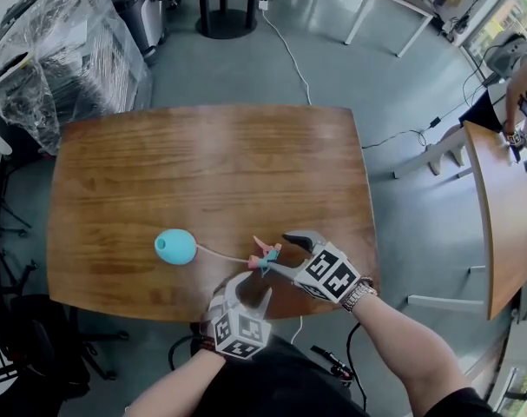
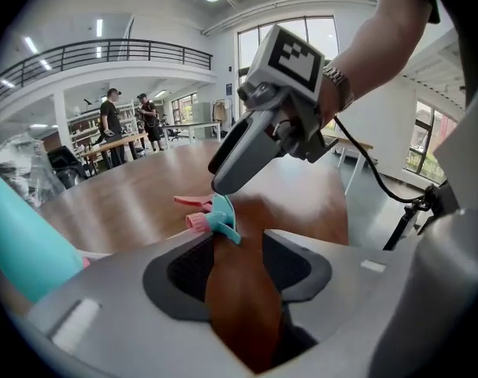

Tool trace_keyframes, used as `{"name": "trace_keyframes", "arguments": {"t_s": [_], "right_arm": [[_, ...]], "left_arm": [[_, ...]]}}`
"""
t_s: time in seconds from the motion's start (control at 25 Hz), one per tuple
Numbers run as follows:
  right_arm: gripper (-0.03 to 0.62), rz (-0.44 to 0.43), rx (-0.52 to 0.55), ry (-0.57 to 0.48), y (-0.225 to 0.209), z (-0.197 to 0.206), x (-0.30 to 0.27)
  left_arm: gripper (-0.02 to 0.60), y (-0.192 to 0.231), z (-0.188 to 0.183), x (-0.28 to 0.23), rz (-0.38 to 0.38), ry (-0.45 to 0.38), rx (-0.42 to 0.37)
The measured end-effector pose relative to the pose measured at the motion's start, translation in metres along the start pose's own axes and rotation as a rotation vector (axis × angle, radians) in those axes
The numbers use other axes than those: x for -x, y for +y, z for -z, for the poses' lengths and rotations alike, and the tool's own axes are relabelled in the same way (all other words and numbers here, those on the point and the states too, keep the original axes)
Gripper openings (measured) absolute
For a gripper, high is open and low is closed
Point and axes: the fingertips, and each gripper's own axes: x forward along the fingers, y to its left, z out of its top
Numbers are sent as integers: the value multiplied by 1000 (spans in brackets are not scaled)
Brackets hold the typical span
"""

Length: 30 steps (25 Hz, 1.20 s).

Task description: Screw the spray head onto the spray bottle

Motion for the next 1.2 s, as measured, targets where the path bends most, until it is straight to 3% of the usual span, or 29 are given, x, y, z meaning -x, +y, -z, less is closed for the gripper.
{"name": "trace_keyframes", "arguments": {"t_s": [0.24,0.36,0.64,0.76,0.88,1.08,1.2], "right_arm": [[265,0,15,-31,2,2,11],[265,1,22,-42,0,4,16],[265,-18,27,-58,9,8,26],[265,-16,84,-46,15,10,30],[265,22,253,9,22,20,30],[265,142,764,118,43,28,20],[265,244,1008,175,46,21,19]], "left_arm": [[129,-6,-1,-16,-30,68,-21],[58,-9,-2,-16,-28,81,26],[23,4,-7,-16,-19,73,109],[20,8,-11,-11,4,60,133],[18,10,-11,-8,32,51,152],[18,10,-25,5,119,8,272],[18,11,-37,14,182,-17,368]]}}
